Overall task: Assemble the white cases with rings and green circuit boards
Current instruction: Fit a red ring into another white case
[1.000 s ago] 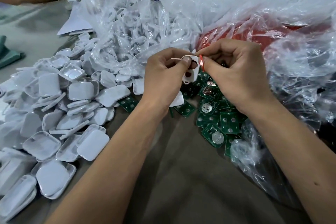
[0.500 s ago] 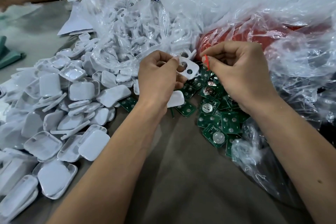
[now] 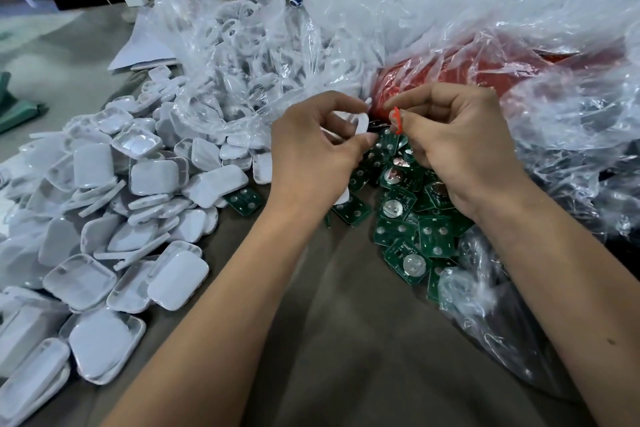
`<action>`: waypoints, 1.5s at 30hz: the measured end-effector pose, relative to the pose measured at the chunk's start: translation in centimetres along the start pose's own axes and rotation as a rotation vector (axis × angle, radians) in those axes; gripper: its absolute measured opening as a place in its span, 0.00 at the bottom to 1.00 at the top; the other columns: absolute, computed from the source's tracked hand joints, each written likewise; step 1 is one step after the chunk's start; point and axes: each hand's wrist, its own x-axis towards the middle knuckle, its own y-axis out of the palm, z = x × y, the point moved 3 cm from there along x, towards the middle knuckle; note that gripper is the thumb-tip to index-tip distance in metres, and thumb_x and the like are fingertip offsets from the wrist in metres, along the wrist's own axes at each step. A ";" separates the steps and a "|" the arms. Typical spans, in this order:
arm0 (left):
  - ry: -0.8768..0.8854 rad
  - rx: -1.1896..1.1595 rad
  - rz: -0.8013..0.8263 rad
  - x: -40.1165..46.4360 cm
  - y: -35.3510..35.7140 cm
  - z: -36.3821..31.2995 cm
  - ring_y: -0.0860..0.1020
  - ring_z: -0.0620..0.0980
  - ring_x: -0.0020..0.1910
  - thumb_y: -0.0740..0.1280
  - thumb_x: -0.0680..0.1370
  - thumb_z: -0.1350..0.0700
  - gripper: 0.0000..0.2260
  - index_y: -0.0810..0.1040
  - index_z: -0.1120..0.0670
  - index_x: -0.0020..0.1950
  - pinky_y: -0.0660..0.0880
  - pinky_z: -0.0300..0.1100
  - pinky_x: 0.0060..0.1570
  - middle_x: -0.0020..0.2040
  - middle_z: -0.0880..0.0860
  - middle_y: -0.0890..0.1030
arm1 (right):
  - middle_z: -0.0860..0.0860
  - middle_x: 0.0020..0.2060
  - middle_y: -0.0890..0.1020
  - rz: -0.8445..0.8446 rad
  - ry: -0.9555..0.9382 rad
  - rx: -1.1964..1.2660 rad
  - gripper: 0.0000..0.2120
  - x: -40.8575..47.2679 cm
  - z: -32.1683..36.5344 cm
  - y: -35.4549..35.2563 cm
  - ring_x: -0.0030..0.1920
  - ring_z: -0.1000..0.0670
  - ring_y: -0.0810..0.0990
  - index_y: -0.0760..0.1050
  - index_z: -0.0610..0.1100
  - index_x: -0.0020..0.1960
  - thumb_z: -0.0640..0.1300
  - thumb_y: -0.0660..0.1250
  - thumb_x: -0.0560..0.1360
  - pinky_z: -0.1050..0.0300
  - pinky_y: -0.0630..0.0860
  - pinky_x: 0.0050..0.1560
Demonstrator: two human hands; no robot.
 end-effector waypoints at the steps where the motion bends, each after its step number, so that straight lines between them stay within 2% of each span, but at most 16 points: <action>1: 0.014 0.057 0.013 -0.1 0.2 0.0 0.84 0.53 0.34 0.81 0.70 0.60 0.12 0.85 0.50 0.50 0.83 0.51 0.40 0.35 0.50 0.80 | 0.53 0.35 0.86 0.002 0.009 0.002 0.09 -0.1 0.0 0.1 0.28 0.61 0.78 0.87 0.47 0.45 0.35 0.73 0.77 0.72 0.70 0.29; 5: 0.098 0.270 0.099 0.0 0.6 0.2 0.75 0.40 0.30 0.81 0.70 0.57 0.10 0.87 0.47 0.49 0.73 0.37 0.36 0.34 0.44 0.80 | 0.50 0.36 0.86 -0.016 0.024 -0.034 0.07 0.0 0.1 -0.2 0.28 0.61 0.78 0.87 0.46 0.47 0.35 0.74 0.77 0.72 0.70 0.29; 7: 0.168 0.344 0.178 0.1 0.5 0.2 0.77 0.41 0.33 0.80 0.71 0.56 0.08 0.87 0.47 0.48 0.73 0.39 0.36 0.35 0.44 0.81 | 0.51 0.38 0.87 -0.024 -0.018 -0.132 0.07 0.1 0.2 -0.1 0.32 0.60 0.82 0.87 0.47 0.48 0.36 0.75 0.76 0.70 0.75 0.33; 10: 0.265 0.416 0.251 0.1 0.6 0.0 0.78 0.47 0.43 0.79 0.72 0.52 0.06 0.88 0.49 0.48 0.76 0.45 0.46 0.42 0.48 0.81 | 0.55 0.40 0.88 -0.047 -0.066 -0.234 0.06 0.0 0.3 0.1 0.41 0.57 0.86 0.86 0.48 0.48 0.38 0.77 0.75 0.63 0.82 0.43; 12: 0.283 0.392 0.234 0.2 0.4 -0.1 0.76 0.46 0.47 0.80 0.71 0.52 0.05 0.88 0.48 0.45 0.74 0.43 0.49 0.48 0.49 0.78 | 0.56 0.39 0.87 -0.062 -0.073 -0.252 0.05 0.1 0.3 0.1 0.41 0.58 0.86 0.86 0.49 0.47 0.39 0.77 0.75 0.65 0.82 0.44; 14: 0.276 0.365 0.198 0.4 -0.1 -0.1 0.74 0.42 0.45 0.80 0.69 0.51 0.06 0.86 0.46 0.42 0.73 0.39 0.47 0.49 0.48 0.76 | 0.57 0.39 0.87 -0.073 -0.078 -0.258 0.05 0.1 0.3 -0.1 0.41 0.58 0.86 0.86 0.50 0.46 0.40 0.77 0.75 0.66 0.81 0.43; 17: 0.212 0.427 0.114 0.7 -0.7 0.4 0.74 0.39 0.43 0.78 0.69 0.41 0.12 0.82 0.44 0.46 0.70 0.38 0.43 0.47 0.45 0.75 | 0.55 0.40 0.87 -0.066 -0.074 -0.246 0.07 0.1 0.3 -0.2 0.41 0.57 0.85 0.85 0.50 0.46 0.39 0.76 0.76 0.65 0.81 0.44; 20: 0.137 0.586 0.149 0.4 0.1 0.9 0.77 0.49 0.50 0.75 0.70 0.35 0.23 0.80 0.48 0.58 0.75 0.48 0.49 0.52 0.49 0.75 | 0.51 0.39 0.87 -0.015 -0.036 -0.213 0.07 0.1 0.1 0.1 0.33 0.59 0.82 0.83 0.49 0.47 0.37 0.73 0.79 0.68 0.75 0.34; 22: 0.124 0.603 0.134 0.2 0.6 1.0 0.77 0.53 0.52 0.76 0.70 0.37 0.24 0.80 0.50 0.59 0.75 0.50 0.52 0.54 0.51 0.74 | 0.50 0.37 0.86 0.013 -0.034 -0.221 0.06 0.0 0.2 0.2 0.29 0.60 0.78 0.82 0.48 0.49 0.37 0.71 0.80 0.69 0.71 0.30; 24: 0.108 0.544 0.118 0.4 0.7 1.0 0.77 0.52 0.49 0.78 0.70 0.40 0.21 0.81 0.49 0.58 0.75 0.47 0.49 0.53 0.51 0.74 | 0.53 0.37 0.86 0.014 -0.072 -0.259 0.06 -0.2 0.6 0.3 0.32 0.60 0.82 0.83 0.46 0.49 0.37 0.72 0.79 0.70 0.74 0.33; 27: 0.083 0.476 0.121 0.6 0.4 0.9 0.77 0.49 0.43 0.79 0.69 0.47 0.17 0.84 0.46 0.56 0.72 0.42 0.43 0.50 0.49 0.76 | 0.56 0.38 0.86 -0.008 -0.093 -0.301 0.05 -0.2 0.8 0.4 0.40 0.59 0.86 0.84 0.45 0.50 0.37 0.73 0.78 0.68 0.80 0.42; 31: -0.009 0.371 0.104 0.6 -0.4 0.9 0.80 0.41 0.37 0.81 0.67 0.56 0.16 0.84 0.49 0.52 0.74 0.34 0.35 0.42 0.43 0.81 | 0.55 0.40 0.86 -0.018 -0.095 -0.339 0.04 -0.2 1.0 0.3 0.41 0.57 0.86 0.85 0.46 0.50 0.38 0.73 0.78 0.65 0.82 0.45; 34: -0.136 0.266 0.079 0.8 -1.0 1.5 0.80 0.36 0.33 0.82 0.65 0.61 0.15 0.82 0.49 0.46 0.73 0.27 0.31 0.39 0.44 0.83 | 0.55 0.41 0.86 -0.004 -0.104 -0.355 0.04 -0.3 1.1 0.4 0.43 0.55 0.85 0.85 0.45 0.50 0.38 0.73 0.79 0.60 0.83 0.47; 37: -0.161 0.173 0.070 0.7 -1.1 1.4 0.84 0.41 0.36 0.82 0.66 0.61 0.14 0.83 0.50 0.46 0.80 0.39 0.38 0.38 0.48 0.85 | 0.55 0.40 0.85 -0.005 -0.117 -0.358 0.04 -0.3 1.2 0.5 0.41 0.55 0.85 0.84 0.43 0.50 0.37 0.72 0.79 0.58 0.83 0.46; 41: -0.134 0.022 0.102 0.3 -0.7 0.6 0.86 0.50 0.37 0.79 0.70 0.64 0.15 0.83 0.51 0.52 0.85 0.50 0.45 0.36 0.52 0.86 | 0.57 0.39 0.84 -0.081 -0.174 -0.402 0.04 -0.4 1.6 0.5 0.40 0.57 0.84 0.84 0.46 0.48 0.38 0.73 0.77 0.64 0.81 0.42; 45: -0.046 -0.008 0.095 -0.3 0.4 0.0 0.85 0.49 0.34 0.80 0.70 0.64 0.15 0.84 0.49 0.51 0.84 0.47 0.40 0.33 0.52 0.84 | 0.56 0.38 0.84 -0.106 -0.241 -0.460 0.03 -0.8 1.8 0.9 0.41 0.58 0.83 0.85 0.45 0.47 0.38 0.75 0.76 0.70 0.76 0.41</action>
